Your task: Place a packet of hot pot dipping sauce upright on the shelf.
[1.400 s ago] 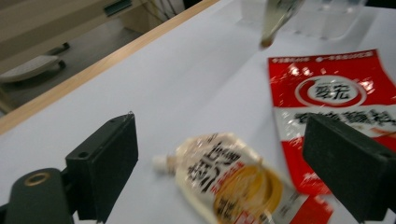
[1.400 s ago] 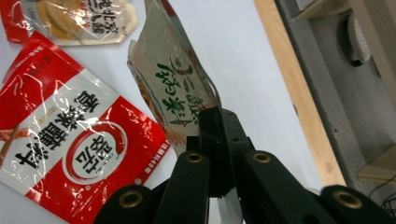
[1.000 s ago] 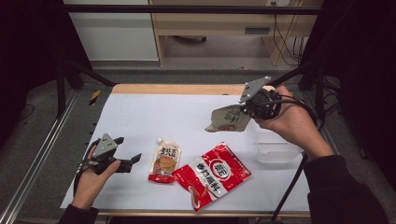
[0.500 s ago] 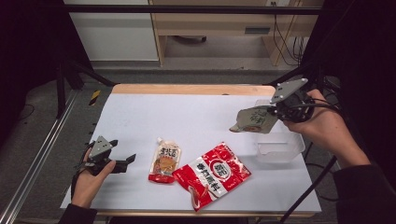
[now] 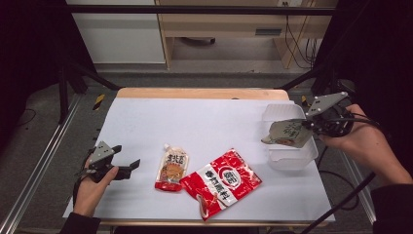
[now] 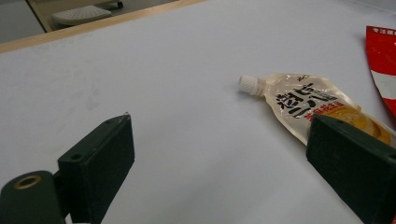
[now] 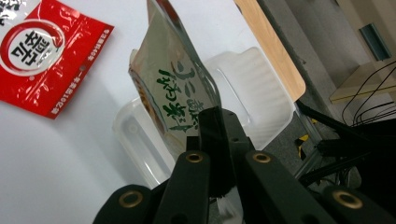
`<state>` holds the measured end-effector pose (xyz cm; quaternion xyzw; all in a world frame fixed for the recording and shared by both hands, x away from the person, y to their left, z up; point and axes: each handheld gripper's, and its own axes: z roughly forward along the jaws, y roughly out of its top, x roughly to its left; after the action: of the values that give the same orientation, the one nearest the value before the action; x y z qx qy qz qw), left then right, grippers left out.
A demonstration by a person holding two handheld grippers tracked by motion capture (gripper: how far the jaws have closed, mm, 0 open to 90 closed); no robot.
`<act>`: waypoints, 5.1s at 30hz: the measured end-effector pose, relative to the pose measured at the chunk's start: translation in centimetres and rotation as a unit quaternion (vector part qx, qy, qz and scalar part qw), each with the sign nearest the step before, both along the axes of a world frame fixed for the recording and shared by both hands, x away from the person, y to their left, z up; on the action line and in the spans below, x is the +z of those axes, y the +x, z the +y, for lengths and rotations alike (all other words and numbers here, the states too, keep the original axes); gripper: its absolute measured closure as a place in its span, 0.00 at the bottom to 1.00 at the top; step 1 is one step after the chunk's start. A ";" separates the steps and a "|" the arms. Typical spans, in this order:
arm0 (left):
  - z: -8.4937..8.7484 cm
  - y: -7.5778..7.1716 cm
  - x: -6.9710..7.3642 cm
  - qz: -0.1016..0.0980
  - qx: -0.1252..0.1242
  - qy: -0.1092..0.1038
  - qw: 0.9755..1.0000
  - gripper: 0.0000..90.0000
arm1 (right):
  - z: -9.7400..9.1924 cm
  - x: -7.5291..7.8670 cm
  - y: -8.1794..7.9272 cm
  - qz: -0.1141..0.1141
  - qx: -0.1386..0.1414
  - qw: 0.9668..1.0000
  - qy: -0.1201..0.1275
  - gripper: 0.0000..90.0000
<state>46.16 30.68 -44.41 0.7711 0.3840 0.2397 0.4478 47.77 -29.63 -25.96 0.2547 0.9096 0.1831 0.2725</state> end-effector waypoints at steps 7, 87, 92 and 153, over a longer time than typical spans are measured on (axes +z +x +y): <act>0.0 0.0 0.0 -0.002 0.000 0.001 1.000 0.09 | -0.9 -0.5 -0.4 0.009 0.004 1.000 -0.007 1.00; -0.6 -0.2 0.0 -0.002 -0.010 0.023 1.000 0.09 | 2.3 -3.4 -3.8 -0.041 -0.018 0.995 0.084 0.25; -0.6 -0.2 0.0 -0.002 -0.011 0.026 1.000 0.09 | 4.1 -3.5 -4.5 -0.053 -0.011 0.993 0.101 0.21; 1.8 -1.5 0.1 -0.012 0.047 0.023 0.999 0.07 | 31.1 -12.8 4.4 0.030 0.025 0.980 0.193 0.36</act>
<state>44.65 32.47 -44.33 0.7593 0.4092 0.2781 0.4227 52.14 1.43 -38.79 0.2849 0.8710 0.3544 0.1862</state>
